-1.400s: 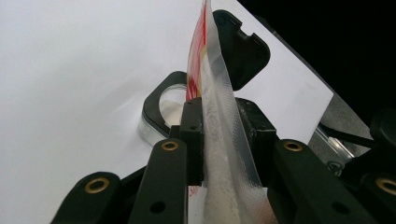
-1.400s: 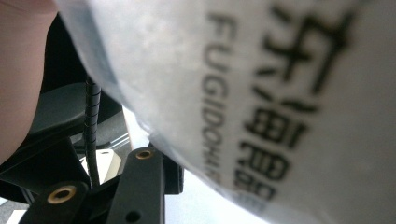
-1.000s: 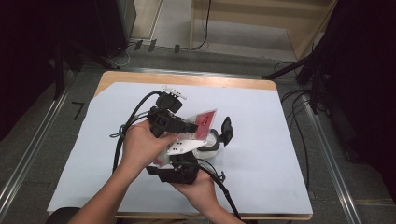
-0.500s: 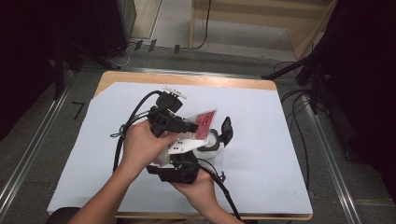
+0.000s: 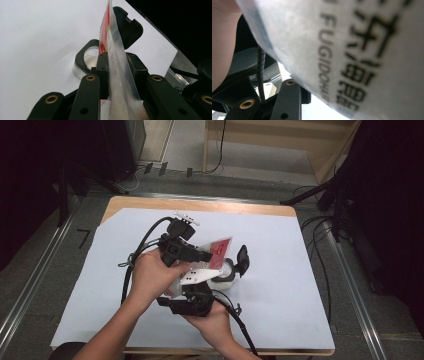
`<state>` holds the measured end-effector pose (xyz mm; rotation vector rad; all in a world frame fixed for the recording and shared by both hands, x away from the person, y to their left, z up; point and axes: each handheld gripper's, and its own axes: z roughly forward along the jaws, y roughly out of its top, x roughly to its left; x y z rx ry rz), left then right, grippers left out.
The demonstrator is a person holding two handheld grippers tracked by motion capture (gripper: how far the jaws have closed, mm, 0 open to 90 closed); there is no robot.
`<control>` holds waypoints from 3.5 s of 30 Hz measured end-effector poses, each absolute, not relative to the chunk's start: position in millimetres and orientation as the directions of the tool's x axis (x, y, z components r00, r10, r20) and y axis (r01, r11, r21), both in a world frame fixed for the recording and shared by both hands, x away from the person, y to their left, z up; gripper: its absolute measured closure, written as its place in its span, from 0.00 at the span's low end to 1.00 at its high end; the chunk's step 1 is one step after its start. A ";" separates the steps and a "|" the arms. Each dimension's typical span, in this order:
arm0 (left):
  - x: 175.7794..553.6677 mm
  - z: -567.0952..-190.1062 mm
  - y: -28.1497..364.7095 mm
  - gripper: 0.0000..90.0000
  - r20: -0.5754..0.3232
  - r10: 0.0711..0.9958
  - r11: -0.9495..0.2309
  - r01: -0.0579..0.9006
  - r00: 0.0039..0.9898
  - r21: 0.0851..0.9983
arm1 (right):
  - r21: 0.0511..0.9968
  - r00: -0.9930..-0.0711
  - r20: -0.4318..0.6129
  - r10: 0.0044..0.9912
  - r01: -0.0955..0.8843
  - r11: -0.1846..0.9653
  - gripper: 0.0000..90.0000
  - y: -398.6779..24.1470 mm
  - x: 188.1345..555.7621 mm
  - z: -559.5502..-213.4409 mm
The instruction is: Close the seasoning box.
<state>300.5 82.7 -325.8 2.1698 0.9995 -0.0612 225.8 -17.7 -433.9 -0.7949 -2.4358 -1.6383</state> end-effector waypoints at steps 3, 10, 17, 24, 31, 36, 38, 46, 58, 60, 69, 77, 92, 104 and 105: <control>300.8 -325.9 83.0 0.83 -0.326 0.640 -0.428 0.675 0.696 0.601 | 0.835 -0.859 0.361 0.364 0.471 0.284 0.71 -17.4 225.9 -434.1; 302.4 -325.9 83.9 0.83 -0.329 0.636 -0.432 0.675 0.699 0.598 | 0.833 -0.857 0.366 0.363 0.475 0.283 0.71 -17.1 226.2 -434.1; 308.4 -323.8 82.3 0.83 -0.338 0.630 -0.451 0.684 0.699 0.573 | 0.827 -0.848 0.384 0.366 0.492 0.272 0.71 -17.4 228.4 -431.8; 312.8 -324.4 84.0 0.83 -0.360 0.619 -0.451 0.691 0.698 0.564 | 0.831 -0.845 0.379 0.376 0.490 0.264 0.71 -15.6 228.8 -431.9; 317.5 -322.3 81.5 0.83 -0.358 0.617 -0.465 0.692 0.701 0.552 | 0.835 -0.840 0.384 0.384 0.493 0.243 0.71 -14.4 231.3 -431.2; 314.5 -321.9 80.3 0.83 -0.338 0.621 -0.470 0.681 0.707 0.561 | 0.840 -0.845 0.375 0.382 0.483 0.245 0.71 -14.6 230.9 -431.9; 313.1 -322.3 81.2 0.83 -0.337 0.622 -0.467 0.680 0.707 0.565 | 0.843 -0.850 0.367 0.379 0.476 0.250 0.71 -14.2 230.8 -432.7; 311.8 -322.6 81.5 0.84 -0.325 0.626 -0.465 0.674 0.709 0.574 | 0.844 -0.862 0.343 0.374 0.457 0.280 0.70 -13.8 230.4 -432.8; 311.0 -321.6 80.8 0.84 -0.316 0.630 -0.461 0.669 0.709 0.583 | 0.841 -0.865 0.339 0.369 0.455 0.293 0.71 -14.1 230.9 -431.7; 311.8 -321.9 81.3 0.84 -0.321 0.627 -0.457 0.669 0.710 0.586 | 0.840 -0.865 0.341 0.369 0.457 0.293 0.71 -14.0 231.2 -431.6; 313.8 -321.4 80.6 0.84 -0.337 0.623 -0.454 0.677 0.706 0.580 | 0.835 -0.857 0.357 0.371 0.471 0.284 0.71 -14.6 231.9 -430.4; 314.4 -320.3 78.6 0.83 -0.329 0.622 -0.461 0.672 0.710 0.579 | 0.835 -0.855 0.362 0.371 0.475 0.278 0.71 -15.8 232.8 -429.6; 313.8 -319.3 75.7 0.83 -0.323 0.622 -0.455 0.666 0.713 0.591 | 0.835 -0.852 0.358 0.382 0.475 0.279 0.71 -17.6 234.3 -429.2; 312.6 -317.3 75.4 0.83 -0.314 0.620 -0.462 0.657 0.720 0.595 | 0.844 -0.864 0.332 0.379 0.451 0.290 0.71 -17.0 232.6 -428.0; 312.8 -317.4 75.3 0.83 -0.312 0.622 -0.462 0.658 0.718 0.595 | 0.844 -0.864 0.330 0.379 0.450 0.290 0.71 -17.1 232.7 -427.9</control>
